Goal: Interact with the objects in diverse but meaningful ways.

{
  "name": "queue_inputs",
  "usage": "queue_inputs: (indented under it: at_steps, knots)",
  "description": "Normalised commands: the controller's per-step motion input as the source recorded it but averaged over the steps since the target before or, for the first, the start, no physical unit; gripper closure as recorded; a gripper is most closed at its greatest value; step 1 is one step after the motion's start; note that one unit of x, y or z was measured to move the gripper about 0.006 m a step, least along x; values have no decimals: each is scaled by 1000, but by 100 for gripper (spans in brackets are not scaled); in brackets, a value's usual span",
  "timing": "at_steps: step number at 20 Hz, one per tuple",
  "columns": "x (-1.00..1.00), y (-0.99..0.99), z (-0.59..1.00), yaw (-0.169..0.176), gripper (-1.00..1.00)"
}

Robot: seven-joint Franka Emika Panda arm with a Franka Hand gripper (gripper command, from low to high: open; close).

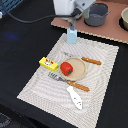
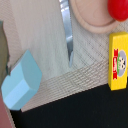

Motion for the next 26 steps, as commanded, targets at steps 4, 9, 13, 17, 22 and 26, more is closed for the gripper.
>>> queue_inputs:
  at_steps: [4,9,13,17,22,26]
  knots:
    - [473,-446,-189,-86,-100]
    - [597,-305,-298,-70,-100]
    - [647,-340,-312,-70,-100]
    - [593,-311,-347,-71,-100]
    - [410,-323,-422,-72,-100]
    - [270,-296,-472,-69,-100]
